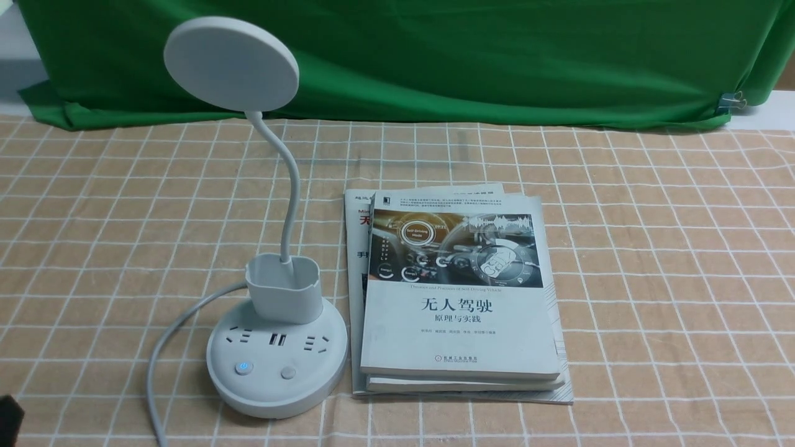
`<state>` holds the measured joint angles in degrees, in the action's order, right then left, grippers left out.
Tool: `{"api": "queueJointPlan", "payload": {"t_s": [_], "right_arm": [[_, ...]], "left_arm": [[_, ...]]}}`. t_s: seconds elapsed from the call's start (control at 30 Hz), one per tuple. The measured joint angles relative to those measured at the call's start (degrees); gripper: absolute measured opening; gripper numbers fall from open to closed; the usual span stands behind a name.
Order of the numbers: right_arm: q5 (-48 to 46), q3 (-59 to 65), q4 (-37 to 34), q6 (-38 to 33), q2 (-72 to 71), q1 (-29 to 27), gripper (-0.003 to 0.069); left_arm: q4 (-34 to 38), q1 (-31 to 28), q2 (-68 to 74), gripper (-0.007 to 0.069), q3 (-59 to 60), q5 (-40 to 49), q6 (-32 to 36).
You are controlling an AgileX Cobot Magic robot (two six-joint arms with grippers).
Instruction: Turn off the desk lamp on the light coffee tablecloth by hand.
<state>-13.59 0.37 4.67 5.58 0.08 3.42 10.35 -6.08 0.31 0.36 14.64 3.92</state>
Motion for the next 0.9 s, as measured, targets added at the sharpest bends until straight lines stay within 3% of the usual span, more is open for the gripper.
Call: {"api": "queueJointPlan", "payload": {"t_s": [0.9], "right_arm": [[0.0, 0.0, 0.0, 0.0, 0.0, 0.0, 0.0242]], "left_arm": [[0.11, 0.0, -0.34, -0.0003, 0.05, 2.15, 0.08]]}}
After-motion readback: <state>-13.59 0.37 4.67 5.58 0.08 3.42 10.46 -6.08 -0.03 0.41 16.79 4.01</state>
